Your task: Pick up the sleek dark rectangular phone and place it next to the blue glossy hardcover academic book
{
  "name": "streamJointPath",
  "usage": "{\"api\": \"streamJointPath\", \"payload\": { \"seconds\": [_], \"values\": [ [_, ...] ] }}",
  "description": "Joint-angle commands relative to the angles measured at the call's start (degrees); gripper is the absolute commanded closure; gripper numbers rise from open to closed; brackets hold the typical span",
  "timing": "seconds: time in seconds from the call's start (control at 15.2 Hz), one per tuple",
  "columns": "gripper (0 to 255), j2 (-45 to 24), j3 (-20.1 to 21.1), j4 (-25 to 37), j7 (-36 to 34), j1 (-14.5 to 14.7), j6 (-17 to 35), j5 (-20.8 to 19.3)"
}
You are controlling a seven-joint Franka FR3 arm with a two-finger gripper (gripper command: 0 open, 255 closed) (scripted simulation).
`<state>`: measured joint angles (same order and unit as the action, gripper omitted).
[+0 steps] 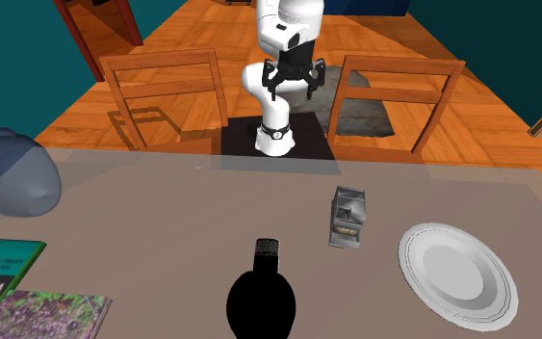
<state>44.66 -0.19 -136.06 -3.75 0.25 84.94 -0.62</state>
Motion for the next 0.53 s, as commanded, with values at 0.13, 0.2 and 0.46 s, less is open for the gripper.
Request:
{"api": "streamJointPath", "payload": {
  "seconds": [0.13,0.2,0.46],
  "values": [
    [0,-3.2,-0.9,-0.2,1.0,-0.3,3.7,-0.5],
    [0,-4.8,-1.4,-0.2,1.4,-0.4,5.5,-0.7],
    [0,-12.0,-3.2,0.7,3.3,-0.7,12.5,-1.1]
  ]
}}
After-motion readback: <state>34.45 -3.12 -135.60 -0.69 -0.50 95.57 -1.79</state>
